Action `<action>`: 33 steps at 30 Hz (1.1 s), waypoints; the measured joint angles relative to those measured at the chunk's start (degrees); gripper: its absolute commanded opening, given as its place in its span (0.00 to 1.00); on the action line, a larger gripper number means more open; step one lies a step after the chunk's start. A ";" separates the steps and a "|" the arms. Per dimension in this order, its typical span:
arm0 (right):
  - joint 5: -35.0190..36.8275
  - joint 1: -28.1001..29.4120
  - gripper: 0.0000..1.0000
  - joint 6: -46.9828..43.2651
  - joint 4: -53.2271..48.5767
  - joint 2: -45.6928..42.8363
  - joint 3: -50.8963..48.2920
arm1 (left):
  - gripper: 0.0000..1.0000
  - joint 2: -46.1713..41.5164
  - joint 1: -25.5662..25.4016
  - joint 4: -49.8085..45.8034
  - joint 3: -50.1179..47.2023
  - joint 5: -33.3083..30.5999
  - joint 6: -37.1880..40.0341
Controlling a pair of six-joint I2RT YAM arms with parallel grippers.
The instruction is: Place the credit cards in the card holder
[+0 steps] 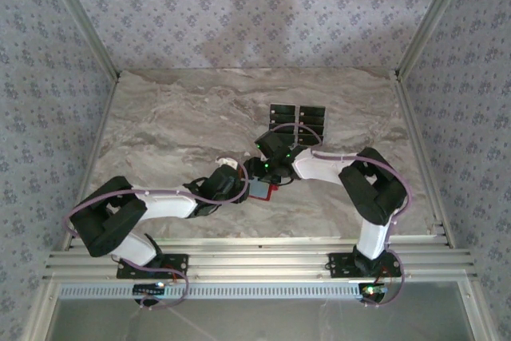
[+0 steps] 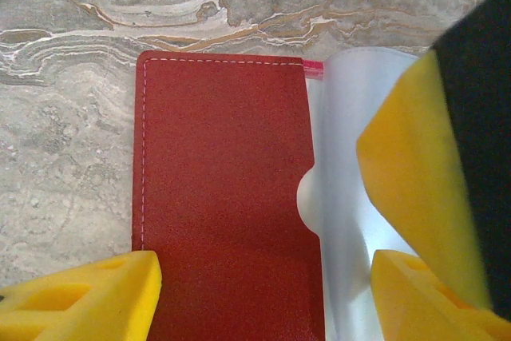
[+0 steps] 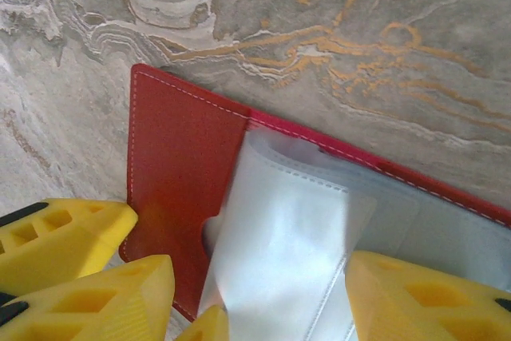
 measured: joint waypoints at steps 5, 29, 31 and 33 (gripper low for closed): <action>-0.96 -0.11 0.61 0.00 0.74 0.15 0.35 | 0.72 0.00 0.00 0.00 0.00 0.00 0.00; -2.45 3.72 0.61 0.00 -1.11 8.11 15.06 | 0.86 -30.49 0.00 -7.91 -9.35 -6.23 -4.46; -2.45 4.46 0.61 -0.02 -1.75 10.19 17.27 | 0.86 -31.71 0.00 -9.22 -9.62 -6.75 -4.70; -2.47 5.05 0.61 -0.02 -2.38 11.74 18.80 | 0.87 -32.33 0.00 -10.10 -9.70 -6.93 -4.94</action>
